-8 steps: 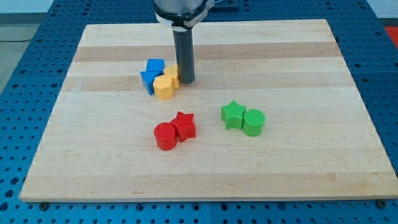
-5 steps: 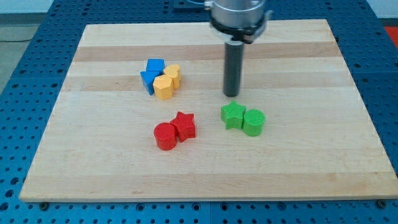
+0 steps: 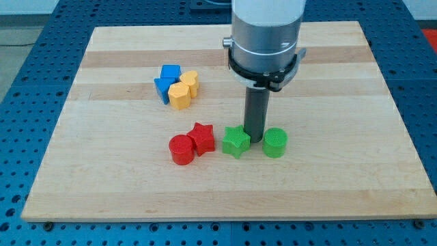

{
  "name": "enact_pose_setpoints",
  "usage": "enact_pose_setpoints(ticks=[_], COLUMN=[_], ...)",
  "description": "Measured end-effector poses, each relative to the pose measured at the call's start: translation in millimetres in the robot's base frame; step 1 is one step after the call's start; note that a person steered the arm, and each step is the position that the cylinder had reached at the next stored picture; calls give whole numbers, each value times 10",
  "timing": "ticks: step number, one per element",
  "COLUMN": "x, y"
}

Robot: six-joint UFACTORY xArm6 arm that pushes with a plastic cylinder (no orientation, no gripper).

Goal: Drag the green blocks below the red blocks

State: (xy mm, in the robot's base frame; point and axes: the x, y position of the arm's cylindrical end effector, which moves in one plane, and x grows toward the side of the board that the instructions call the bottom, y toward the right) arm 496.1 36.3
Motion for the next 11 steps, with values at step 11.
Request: enact_pose_setpoints(ticks=[11], x=[180], y=[584])
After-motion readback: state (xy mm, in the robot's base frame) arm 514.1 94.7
